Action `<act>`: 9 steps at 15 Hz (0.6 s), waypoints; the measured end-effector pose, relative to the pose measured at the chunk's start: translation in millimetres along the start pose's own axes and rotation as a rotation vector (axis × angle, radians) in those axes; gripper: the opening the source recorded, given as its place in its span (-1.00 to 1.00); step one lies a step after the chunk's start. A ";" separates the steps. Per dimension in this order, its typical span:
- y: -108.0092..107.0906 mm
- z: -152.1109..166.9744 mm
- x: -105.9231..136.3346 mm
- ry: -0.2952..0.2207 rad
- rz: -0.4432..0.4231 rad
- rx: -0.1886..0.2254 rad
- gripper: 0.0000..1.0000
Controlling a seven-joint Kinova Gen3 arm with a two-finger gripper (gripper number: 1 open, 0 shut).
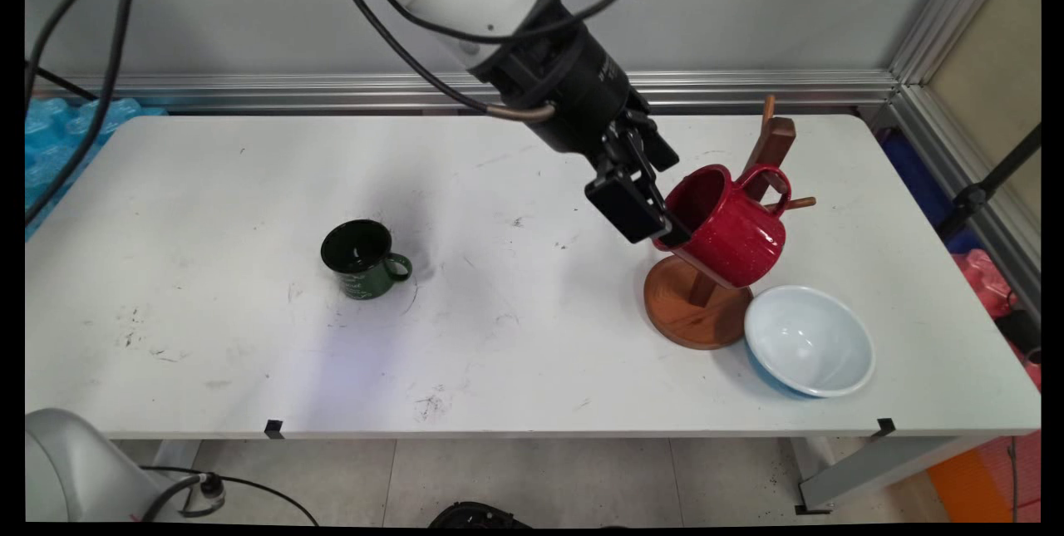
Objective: Pick up the red mug from the rack
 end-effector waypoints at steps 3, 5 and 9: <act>-1.7 11.6 -0.7 -0.008 0.002 0.003 1.00; -2.7 19.0 -0.9 -0.012 0.000 0.005 1.00; -4.2 32.4 -0.6 -0.017 -0.005 0.004 1.00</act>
